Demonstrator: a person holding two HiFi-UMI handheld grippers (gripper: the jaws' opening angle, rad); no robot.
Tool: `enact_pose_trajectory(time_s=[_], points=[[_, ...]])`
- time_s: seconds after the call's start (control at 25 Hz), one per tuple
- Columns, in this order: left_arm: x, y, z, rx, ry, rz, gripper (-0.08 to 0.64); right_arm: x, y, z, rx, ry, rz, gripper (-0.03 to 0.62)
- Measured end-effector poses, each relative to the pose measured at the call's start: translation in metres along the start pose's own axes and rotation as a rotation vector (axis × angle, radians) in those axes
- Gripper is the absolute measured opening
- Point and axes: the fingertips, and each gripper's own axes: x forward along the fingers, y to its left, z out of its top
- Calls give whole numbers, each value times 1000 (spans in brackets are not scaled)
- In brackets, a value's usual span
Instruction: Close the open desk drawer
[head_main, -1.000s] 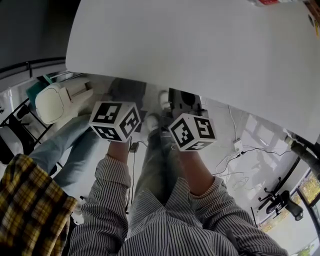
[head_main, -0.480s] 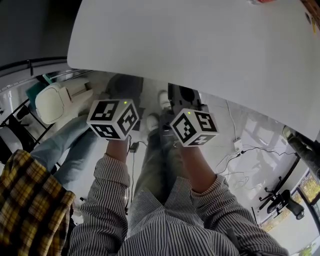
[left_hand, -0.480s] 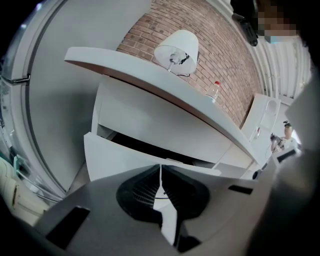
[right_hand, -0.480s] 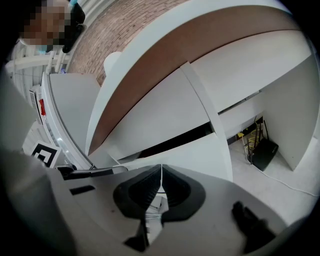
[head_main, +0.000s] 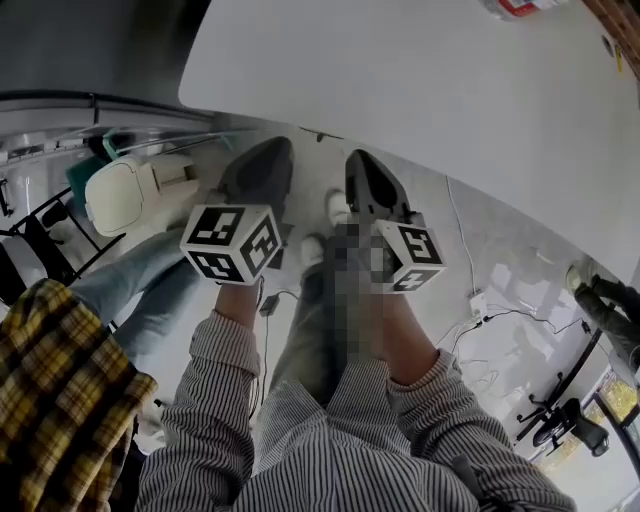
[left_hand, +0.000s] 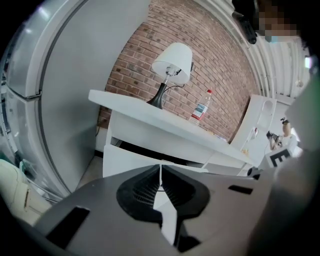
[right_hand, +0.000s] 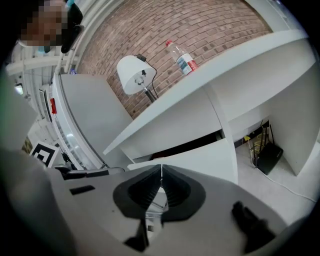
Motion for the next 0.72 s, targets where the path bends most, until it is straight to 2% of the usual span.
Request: enact_pose_trajectory(time_s=[0.32, 0.6, 0.72], points=[[-71, -26, 28, 65, -51, -31, 20, -48, 71, 22, -84, -44, 99, 15], [-125, -71, 67, 141, -103, -57, 20, -100, 122, 67, -184, -100, 137, 15], [-151, -90, 79, 147, -131, -70, 20, -122, 140, 81, -224, -106, 131, 15]])
